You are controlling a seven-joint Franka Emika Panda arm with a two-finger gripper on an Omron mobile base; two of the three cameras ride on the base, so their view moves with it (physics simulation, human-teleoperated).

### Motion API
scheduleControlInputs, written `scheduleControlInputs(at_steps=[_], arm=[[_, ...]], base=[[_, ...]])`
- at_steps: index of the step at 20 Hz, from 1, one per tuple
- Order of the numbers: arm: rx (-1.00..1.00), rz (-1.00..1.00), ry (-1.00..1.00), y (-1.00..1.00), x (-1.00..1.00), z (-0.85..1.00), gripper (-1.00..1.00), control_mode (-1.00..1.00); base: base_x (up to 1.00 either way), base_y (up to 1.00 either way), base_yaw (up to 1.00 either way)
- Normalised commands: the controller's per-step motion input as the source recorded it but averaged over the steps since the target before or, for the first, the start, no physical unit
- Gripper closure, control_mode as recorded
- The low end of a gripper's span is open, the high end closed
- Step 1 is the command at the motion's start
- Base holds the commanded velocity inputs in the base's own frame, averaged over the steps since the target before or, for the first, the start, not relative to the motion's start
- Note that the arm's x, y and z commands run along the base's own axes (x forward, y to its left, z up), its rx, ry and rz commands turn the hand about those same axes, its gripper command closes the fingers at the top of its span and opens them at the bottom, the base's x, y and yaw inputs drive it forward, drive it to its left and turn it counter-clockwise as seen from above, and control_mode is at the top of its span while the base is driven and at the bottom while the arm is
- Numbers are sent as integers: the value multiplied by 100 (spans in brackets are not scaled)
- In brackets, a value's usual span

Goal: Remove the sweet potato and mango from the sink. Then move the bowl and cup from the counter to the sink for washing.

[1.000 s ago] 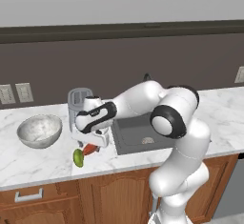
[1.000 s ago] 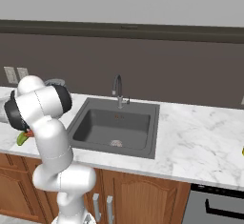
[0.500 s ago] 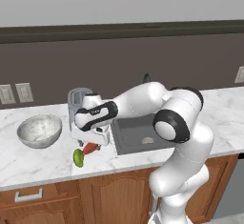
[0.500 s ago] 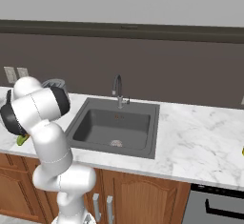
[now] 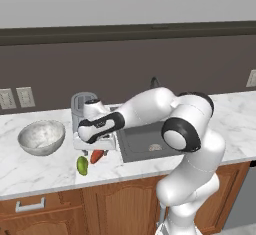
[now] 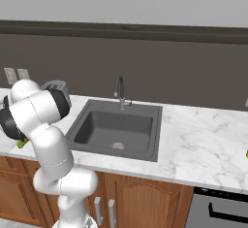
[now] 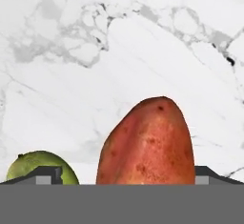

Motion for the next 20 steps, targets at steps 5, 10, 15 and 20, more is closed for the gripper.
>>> scheduleControlInputs(at_steps=[5,10,15,20], arm=[[8,12,2,-1,9,-14,-100,-100],[10,9,6,0,13,-15,-100,-100],[6,5,3,1,6,-17,-100,-100],[2,5,0,0,1,16,-100,-100]], base=[[0,0,0],[0,0,0],[0,0,0],[0,0,0]])
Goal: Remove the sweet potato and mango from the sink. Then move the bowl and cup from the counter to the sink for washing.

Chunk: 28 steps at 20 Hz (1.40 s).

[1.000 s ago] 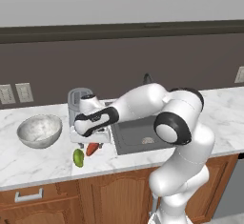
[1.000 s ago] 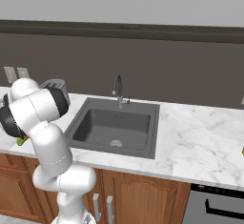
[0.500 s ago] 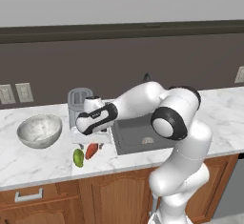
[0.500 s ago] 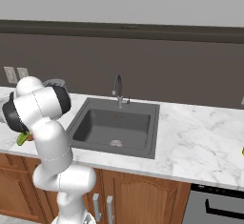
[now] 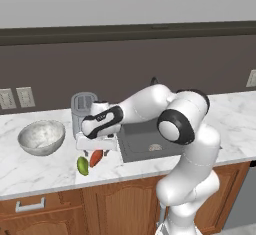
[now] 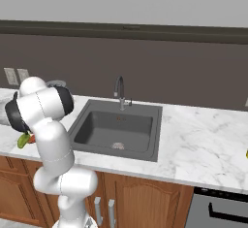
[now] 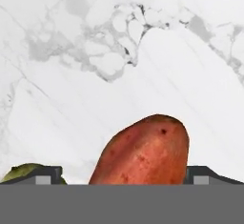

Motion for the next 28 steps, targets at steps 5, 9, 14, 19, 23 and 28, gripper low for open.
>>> scheduleControlInputs(at_steps=[5,9,14,19,23,28], arm=[[0,3,-1,1,0,34,-100,-100],[0,3,0,3,0,28,-100,-100],[0,4,0,0,0,23,-100,-100],[0,2,0,5,0,16,-100,-100],[0,0,0,8,0,18,-100,-100],[0,0,0,17,0,14,-100,-100]], base=[[0,0,0],[0,0,0],[0,0,0],[0,0,0],[0,0,0],[0,0,0]])
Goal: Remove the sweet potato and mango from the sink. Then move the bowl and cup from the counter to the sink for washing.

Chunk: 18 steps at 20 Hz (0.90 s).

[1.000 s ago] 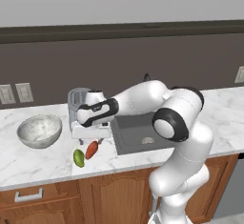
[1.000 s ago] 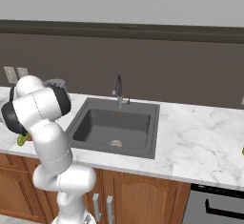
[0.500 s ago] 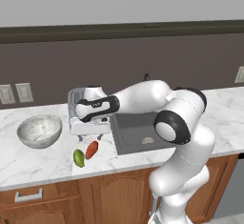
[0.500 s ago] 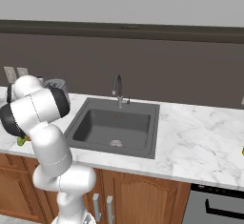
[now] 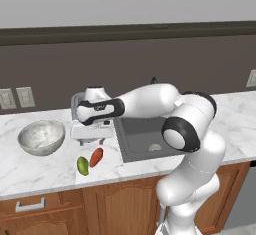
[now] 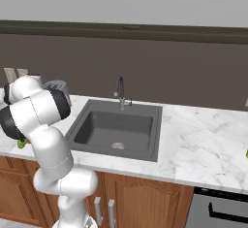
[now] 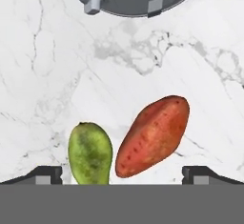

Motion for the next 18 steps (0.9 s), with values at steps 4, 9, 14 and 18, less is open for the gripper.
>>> scheduleControlInputs(at_steps=[4,9,14,18], arm=[[0,-4,0,21,1,8,-100,-100],[0,-9,0,22,4,7,-100,-100],[0,-12,-1,20,10,6,-100,-100],[0,-12,-1,16,4,12,-100,-100]], base=[[0,0,0],[0,0,0],[0,0,0],[0,0,0]])
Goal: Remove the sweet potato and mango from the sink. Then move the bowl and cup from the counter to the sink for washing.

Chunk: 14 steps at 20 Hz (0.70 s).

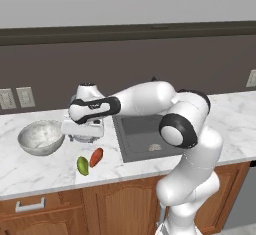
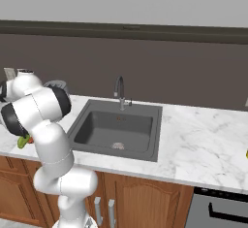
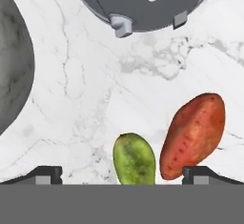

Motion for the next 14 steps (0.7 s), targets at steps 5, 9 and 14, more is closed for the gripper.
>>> scheduleControlInputs(at_steps=[5,9,14], arm=[[0,-15,-2,15,5,10,-100,-100],[-2,-18,-5,19,9,2,-100,-100],[-3,-15,0,22,17,0,-100,-100]], base=[[0,0,0],[0,0,0],[0,0,0]])
